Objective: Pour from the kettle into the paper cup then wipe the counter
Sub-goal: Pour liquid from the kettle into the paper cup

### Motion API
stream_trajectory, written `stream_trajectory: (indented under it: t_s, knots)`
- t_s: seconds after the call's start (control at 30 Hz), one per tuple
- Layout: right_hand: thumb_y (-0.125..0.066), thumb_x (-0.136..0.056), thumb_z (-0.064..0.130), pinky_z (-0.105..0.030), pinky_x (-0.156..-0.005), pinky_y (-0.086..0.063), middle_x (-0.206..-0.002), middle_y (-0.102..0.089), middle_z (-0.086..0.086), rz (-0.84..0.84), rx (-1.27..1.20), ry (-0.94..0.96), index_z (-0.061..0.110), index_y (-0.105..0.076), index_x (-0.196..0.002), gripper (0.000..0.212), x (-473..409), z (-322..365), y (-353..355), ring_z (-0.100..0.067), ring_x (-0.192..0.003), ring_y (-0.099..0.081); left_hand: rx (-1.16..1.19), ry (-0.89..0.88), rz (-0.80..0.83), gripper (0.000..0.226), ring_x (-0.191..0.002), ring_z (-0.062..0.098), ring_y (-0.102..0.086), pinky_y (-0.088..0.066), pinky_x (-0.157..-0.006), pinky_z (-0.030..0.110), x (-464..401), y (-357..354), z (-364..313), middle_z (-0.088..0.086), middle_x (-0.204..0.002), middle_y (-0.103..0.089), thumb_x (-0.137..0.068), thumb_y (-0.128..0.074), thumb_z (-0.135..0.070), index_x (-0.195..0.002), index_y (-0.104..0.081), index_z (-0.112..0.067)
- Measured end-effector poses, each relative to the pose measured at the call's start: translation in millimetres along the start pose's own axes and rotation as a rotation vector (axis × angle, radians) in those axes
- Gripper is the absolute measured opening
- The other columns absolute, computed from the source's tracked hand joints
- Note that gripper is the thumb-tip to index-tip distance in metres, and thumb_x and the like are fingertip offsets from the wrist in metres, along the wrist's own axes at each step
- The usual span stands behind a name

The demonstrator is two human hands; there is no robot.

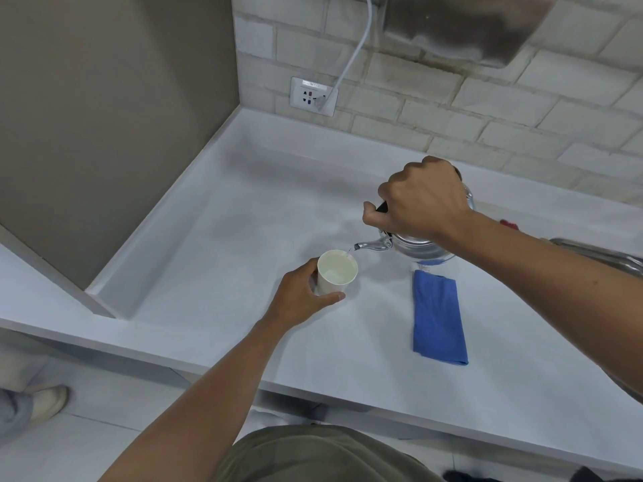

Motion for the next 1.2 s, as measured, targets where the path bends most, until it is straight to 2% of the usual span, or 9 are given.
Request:
stream_trajectory:
  t_s: [0.1,0.4,0.67,0.8,1.0,1.1,1.2]
  knots:
    - [-0.049,-0.081,0.042,-0.022,-0.054,-0.006,-0.039,-0.017,0.002,0.008,0.009,0.0,0.013,-0.033,-0.043,0.051,-0.1,0.2,1.1,-0.016,-0.041,-0.006,0.001,0.001,0.003,0.071,-0.086,-0.014,-0.054,-0.039,-0.071,0.002,0.7,0.2,1.4,-0.026,-0.091,-0.06,-0.07,-0.093,-0.038,-0.132,-0.059,-0.026]
    - [-0.048,-0.08,0.042,-0.023,-0.054,-0.013,-0.04,-0.019,0.002,0.01,0.006,0.0,0.013,-0.032,-0.043,0.05,0.7,3.0,-1.4,-0.018,-0.04,-0.013,0.011,-0.002,0.0,0.07,-0.085,-0.01,-0.055,-0.04,-0.071,0.003,1.2,0.2,-0.5,-0.025,-0.091,-0.061,-0.07,-0.092,-0.038,-0.131,-0.06,-0.026]
    - [-0.046,-0.08,0.042,-0.023,-0.054,-0.009,-0.039,-0.02,0.001,0.011,0.008,0.003,0.012,-0.033,-0.043,0.05,0.7,4.8,-4.8,-0.019,-0.04,-0.016,0.029,-0.01,0.006,0.069,-0.082,-0.01,-0.055,-0.041,-0.072,0.005,1.5,0.8,-1.7,-0.023,-0.089,-0.061,-0.071,-0.092,-0.036,-0.131,-0.06,-0.026]
    - [-0.048,-0.08,0.042,-0.023,-0.054,-0.014,-0.039,-0.023,0.001,0.025,-0.003,-0.002,0.012,-0.036,-0.042,0.05,0.5,5.8,-7.0,-0.021,-0.039,-0.019,0.033,-0.014,0.006,0.068,-0.085,-0.007,-0.056,-0.041,-0.073,0.005,1.0,1.0,0.0,-0.024,-0.093,-0.063,-0.071,-0.092,-0.038,-0.13,-0.06,-0.028]
    - [-0.048,-0.079,0.042,-0.024,-0.054,-0.013,-0.039,-0.024,0.0,0.028,-0.016,-0.015,0.011,-0.037,-0.042,0.049,0.7,5.1,-9.9,-0.022,-0.038,-0.021,0.042,-0.005,0.01,0.07,-0.09,-0.003,-0.057,-0.043,-0.074,0.006,-0.3,0.3,0.7,-0.02,-0.099,-0.066,-0.07,-0.092,-0.041,-0.13,-0.059,-0.03]
    - [-0.047,-0.079,0.043,-0.025,-0.054,-0.019,-0.038,-0.029,-0.002,0.049,-0.044,-0.012,0.01,-0.04,-0.042,0.05,1.7,4.4,-14.2,-0.024,-0.038,-0.026,0.042,0.0,0.01,0.07,-0.092,0.004,-0.059,-0.047,-0.078,0.012,-1.1,-1.0,3.1,-0.016,-0.102,-0.068,-0.069,-0.092,-0.043,-0.13,-0.059,-0.031]
    - [-0.046,-0.079,0.043,-0.025,-0.054,-0.02,-0.038,-0.029,-0.002,0.065,-0.064,-0.029,0.01,-0.041,-0.042,0.05,2.7,3.4,-15.3,-0.024,-0.039,-0.023,0.038,0.003,0.007,0.07,-0.09,0.005,-0.058,-0.046,-0.076,0.012,-1.2,-1.5,4.1,-0.014,-0.1,-0.068,-0.069,-0.092,-0.044,-0.129,-0.059,-0.032]
Point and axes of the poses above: each hand's wrist, its own x-axis away from the middle knuckle, its own y-axis out of the back of the hand, z = x × y, the point moved 3 cm from there along -x, towards the middle knuckle
